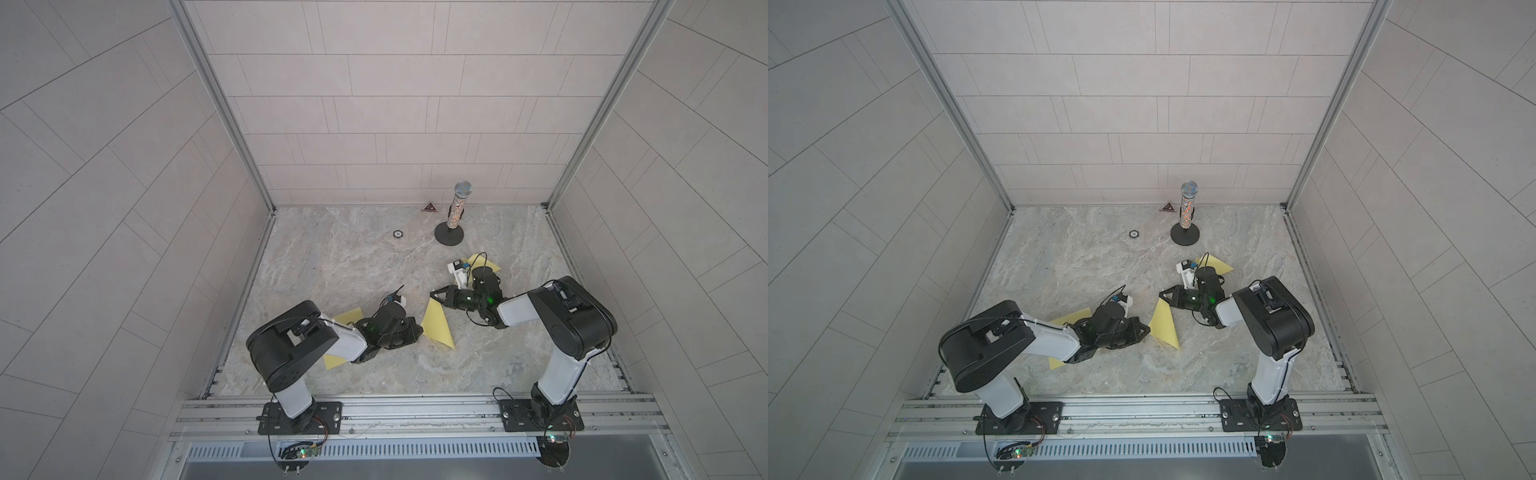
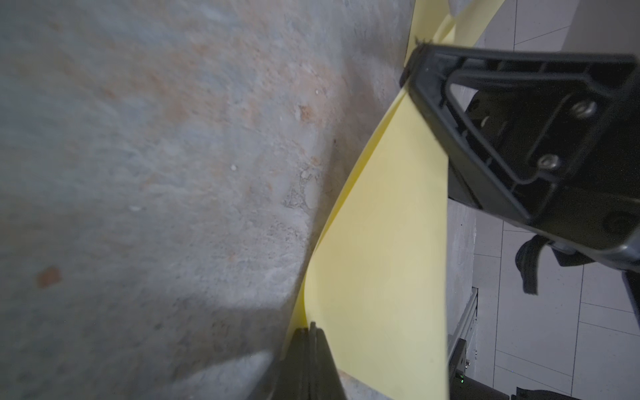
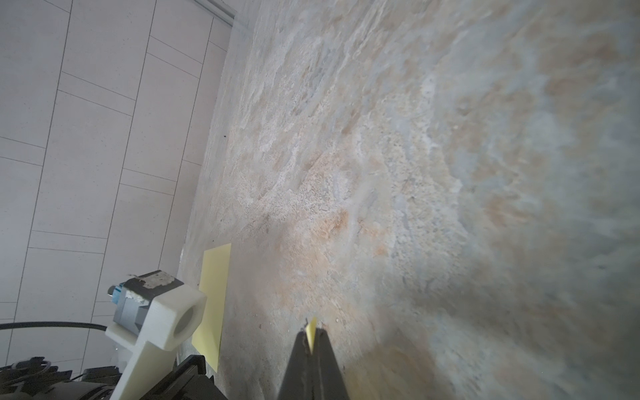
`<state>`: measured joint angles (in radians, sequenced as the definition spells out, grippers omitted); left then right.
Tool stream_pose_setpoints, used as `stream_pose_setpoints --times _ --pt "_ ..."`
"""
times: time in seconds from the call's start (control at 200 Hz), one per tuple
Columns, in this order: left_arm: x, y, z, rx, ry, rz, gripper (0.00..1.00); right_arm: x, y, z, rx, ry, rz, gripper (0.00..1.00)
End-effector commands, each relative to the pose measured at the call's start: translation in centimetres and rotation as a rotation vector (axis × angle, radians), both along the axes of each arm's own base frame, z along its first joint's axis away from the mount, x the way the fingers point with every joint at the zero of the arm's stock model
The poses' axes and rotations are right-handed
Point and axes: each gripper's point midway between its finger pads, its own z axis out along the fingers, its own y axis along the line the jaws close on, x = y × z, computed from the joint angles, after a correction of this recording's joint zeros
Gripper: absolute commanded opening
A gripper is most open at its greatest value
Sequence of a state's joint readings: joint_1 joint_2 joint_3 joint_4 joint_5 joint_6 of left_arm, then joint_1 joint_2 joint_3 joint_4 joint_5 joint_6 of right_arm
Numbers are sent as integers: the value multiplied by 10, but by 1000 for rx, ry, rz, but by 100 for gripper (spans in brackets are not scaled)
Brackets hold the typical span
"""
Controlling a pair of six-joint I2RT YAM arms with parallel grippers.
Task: Fold the square paper diagonally
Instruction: Fold the paper at the center of the board.
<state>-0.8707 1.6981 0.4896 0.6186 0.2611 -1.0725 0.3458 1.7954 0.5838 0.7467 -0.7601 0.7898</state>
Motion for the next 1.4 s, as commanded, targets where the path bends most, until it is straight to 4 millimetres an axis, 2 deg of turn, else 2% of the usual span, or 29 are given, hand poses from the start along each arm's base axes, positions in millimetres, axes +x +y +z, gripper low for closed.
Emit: stream_pose_setpoints --times 0.0,0.04,0.09,0.145,0.17,0.38,0.54,0.685,0.815,1.011,1.171,1.296,1.396 --pt "-23 35 -50 189 120 5 2 4 -3 3 -14 -6 -7 0" --pt "-23 35 -50 188 119 6 2 3 -5 2 -33 1 -11 1" --pt "-23 35 -50 188 120 6 2 0 -9 0 -58 13 -24 23" --pt "-23 35 -50 189 120 7 2 -5 -16 -5 -101 43 -42 42" --pt "-23 35 -50 188 119 6 2 -8 -18 -6 -122 55 -44 47" --pt "-23 34 -51 186 120 5 2 -45 -38 -15 -215 139 -46 50" --pt "-23 34 -50 184 119 4 2 -75 -44 -26 -231 204 -43 50" --pt "-23 34 -50 183 118 4 2 -92 -46 -30 -217 235 -54 50" --pt "-22 33 -51 181 117 4 2 -101 -36 -27 -155 250 -40 47" --pt "-23 34 -51 180 117 5 2 -100 -23 -27 -86 265 -41 40" --pt "-22 34 -50 179 115 7 2 -97 -16 -26 -28 269 -39 22" --pt "-22 34 -50 179 115 7 2 -98 -17 -26 -38 264 -37 0" --pt "-22 34 -50 180 115 7 2 -99 -19 -27 -54 262 -41 0"
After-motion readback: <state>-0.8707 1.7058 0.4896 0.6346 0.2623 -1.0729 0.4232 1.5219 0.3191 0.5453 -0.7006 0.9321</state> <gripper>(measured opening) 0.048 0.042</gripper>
